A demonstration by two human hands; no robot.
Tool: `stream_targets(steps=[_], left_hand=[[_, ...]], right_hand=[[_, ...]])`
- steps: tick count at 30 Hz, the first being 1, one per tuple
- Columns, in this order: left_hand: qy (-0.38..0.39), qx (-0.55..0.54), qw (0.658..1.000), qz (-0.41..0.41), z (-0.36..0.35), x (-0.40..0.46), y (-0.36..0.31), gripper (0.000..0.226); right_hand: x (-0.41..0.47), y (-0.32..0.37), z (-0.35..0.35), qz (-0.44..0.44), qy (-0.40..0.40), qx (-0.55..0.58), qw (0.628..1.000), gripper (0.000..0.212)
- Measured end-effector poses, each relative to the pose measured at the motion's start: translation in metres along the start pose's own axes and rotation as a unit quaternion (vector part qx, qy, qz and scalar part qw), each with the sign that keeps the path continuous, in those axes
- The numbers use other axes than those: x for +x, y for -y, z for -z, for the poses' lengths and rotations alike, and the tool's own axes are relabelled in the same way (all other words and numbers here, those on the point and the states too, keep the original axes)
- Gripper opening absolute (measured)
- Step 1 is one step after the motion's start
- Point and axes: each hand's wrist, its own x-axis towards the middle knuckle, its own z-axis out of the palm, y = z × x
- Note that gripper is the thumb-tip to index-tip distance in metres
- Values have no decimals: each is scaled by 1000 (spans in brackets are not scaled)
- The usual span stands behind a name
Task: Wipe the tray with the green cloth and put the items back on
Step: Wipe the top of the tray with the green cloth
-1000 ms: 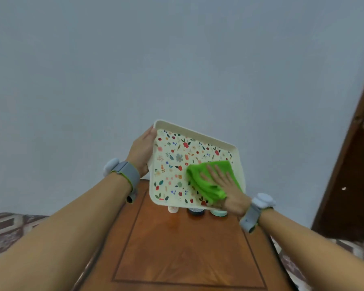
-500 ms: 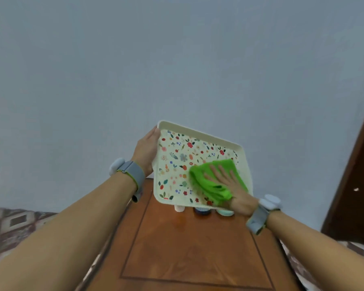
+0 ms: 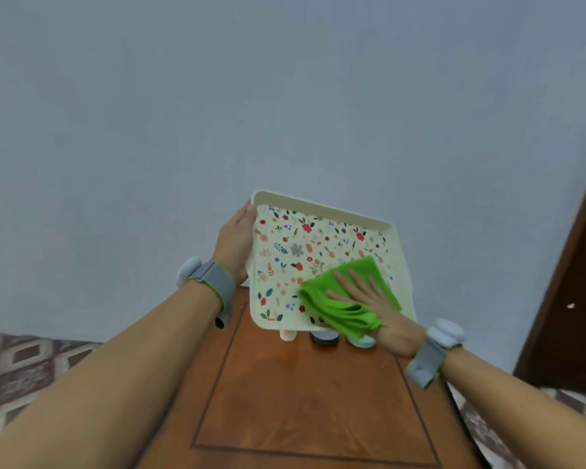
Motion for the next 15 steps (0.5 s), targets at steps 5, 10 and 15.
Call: stream_targets(steps=[5,10,15], left_hand=[[4,-5,1000,20,-5,-12,11,39],[15,-20,999,43,-29,-16,32,37],[-30,10,998,46,-2,-13,32,38]], right_hand=[[18,0,13,-364,-105,230,896,80],[61,82,22,-214,-51,186,958,73],[13,42,-17,75,37,29,996,61]])
